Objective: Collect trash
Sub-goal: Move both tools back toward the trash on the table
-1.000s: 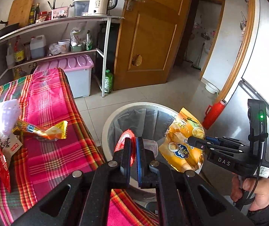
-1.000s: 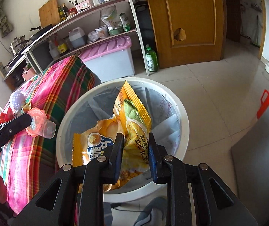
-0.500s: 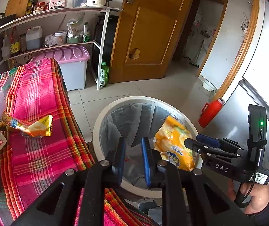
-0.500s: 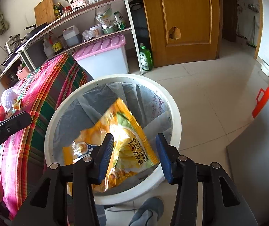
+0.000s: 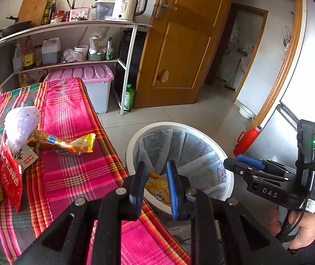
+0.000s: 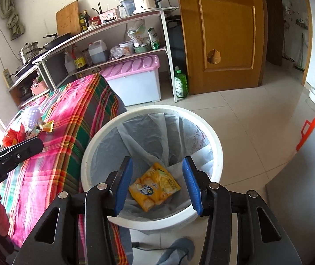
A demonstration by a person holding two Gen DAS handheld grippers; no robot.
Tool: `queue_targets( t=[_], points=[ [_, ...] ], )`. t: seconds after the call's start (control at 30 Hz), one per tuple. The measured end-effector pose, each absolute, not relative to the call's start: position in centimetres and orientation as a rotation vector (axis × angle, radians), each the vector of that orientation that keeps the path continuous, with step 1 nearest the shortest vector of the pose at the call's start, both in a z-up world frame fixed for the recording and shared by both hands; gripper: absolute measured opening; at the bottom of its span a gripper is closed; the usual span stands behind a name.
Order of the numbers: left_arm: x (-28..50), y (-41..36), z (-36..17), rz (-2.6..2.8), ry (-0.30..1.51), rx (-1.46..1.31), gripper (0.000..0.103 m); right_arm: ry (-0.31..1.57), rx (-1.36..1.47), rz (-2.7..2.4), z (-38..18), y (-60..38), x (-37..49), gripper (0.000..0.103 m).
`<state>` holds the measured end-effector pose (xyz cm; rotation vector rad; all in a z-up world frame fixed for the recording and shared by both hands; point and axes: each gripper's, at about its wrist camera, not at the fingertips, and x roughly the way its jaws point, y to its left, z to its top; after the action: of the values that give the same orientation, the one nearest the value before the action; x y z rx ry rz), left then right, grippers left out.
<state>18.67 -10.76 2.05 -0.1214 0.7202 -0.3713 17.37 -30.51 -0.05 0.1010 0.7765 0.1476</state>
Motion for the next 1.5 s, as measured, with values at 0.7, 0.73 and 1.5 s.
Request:
queue_targets(
  t=[0.7, 0.73, 1.5],
  points=[
    [10.2, -1.0, 3.2, -0.173, 0.613, -0.12, 0.021, 0.742, 0.02, 0.415, 2.5, -18.8, 13.0, 0.048],
    [9.8, -0.5, 3.2, -0.158, 0.611, -0.119, 0.021, 0.742, 0.016, 0.428, 2.5, -18.2, 12.9, 0.048],
    [7.3, 13.8, 1.8, 0.229, 0.576, -0.235, 0.057, 0.795, -0.033, 0.602, 1.9, -8.1, 16.4, 0.048]
  ],
)
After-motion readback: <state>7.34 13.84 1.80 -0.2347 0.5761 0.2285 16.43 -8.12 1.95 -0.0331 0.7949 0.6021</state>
